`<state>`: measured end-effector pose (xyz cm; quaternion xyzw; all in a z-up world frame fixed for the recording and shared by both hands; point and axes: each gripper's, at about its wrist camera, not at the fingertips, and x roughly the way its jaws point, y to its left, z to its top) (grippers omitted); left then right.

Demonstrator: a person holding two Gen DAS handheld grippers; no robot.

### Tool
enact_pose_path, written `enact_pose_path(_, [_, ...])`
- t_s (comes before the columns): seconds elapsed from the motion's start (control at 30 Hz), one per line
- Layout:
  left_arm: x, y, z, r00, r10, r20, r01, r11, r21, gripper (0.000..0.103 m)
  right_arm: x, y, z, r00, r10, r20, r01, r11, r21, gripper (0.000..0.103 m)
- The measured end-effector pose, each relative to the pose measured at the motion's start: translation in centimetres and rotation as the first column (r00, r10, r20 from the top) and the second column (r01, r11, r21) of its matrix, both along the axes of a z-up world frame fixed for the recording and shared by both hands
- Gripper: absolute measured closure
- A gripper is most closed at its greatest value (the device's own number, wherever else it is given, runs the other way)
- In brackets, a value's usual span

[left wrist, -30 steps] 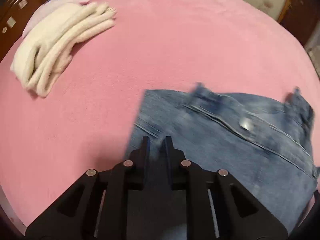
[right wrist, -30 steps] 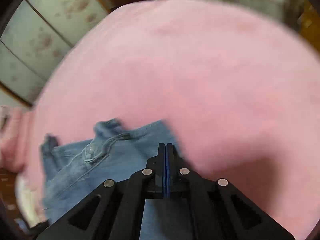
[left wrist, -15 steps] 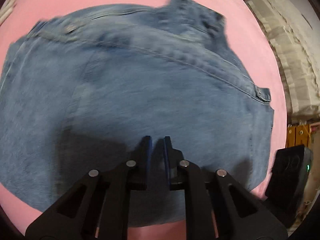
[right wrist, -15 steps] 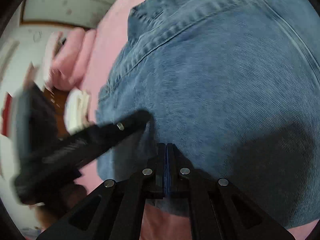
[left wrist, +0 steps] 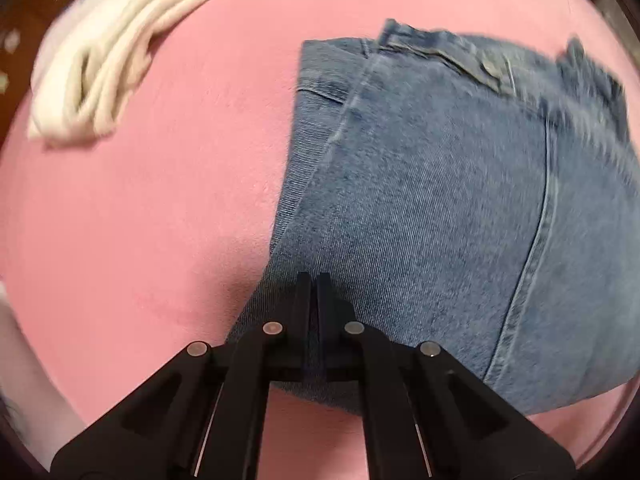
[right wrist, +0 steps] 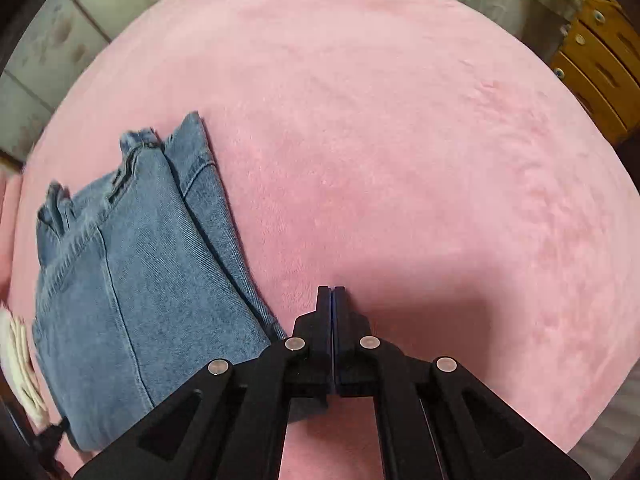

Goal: Fold large clothes

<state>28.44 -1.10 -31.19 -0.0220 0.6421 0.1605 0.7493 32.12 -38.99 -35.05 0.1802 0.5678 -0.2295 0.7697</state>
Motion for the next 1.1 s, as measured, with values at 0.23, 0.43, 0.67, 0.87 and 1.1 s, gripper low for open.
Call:
enact_pose_path(0.23, [0.3,-5.7,-0.8,0.994,-0.078,-0.074,0.095,0.961,0.261,0.101,3.5,11.7,1.8,0.996,0.061,0.067,-0.069,0.99,0.125,0.103])
enact_pose_path(0.43, [-1.2,-7.5,0.1,0.999,-0.039,-0.022,0.043,0.97,0.238,0.101,10.4,23.2,-0.8,0.974,0.225,0.039,-0.221,0.89,0.398,0.103])
enact_pose_path(0.67, [-3.2,-5.6,1.4,1.0,-0.01,0.01,0.009,0.985,0.174,0.082,14.7,29.7,-2.0,0.915,0.4,-0.045,-0.358,0.861,0.362,0.103])
enact_pose_path(0.87, [-4.9,-2.3,1.6,0.995,0.081,0.066,-0.081,0.997,0.008,0.073,14.9,34.5,-4.4,0.851,0.515,-0.108,-0.477,0.842,0.253,0.103])
enact_pose_path(1.1, [-6.5,-1.9,1.8,0.988,0.14,0.071,-0.133,0.987,-0.09,0.064,17.8,41.8,-6.6,0.76,0.623,-0.182,-0.589,0.78,0.21,0.103])
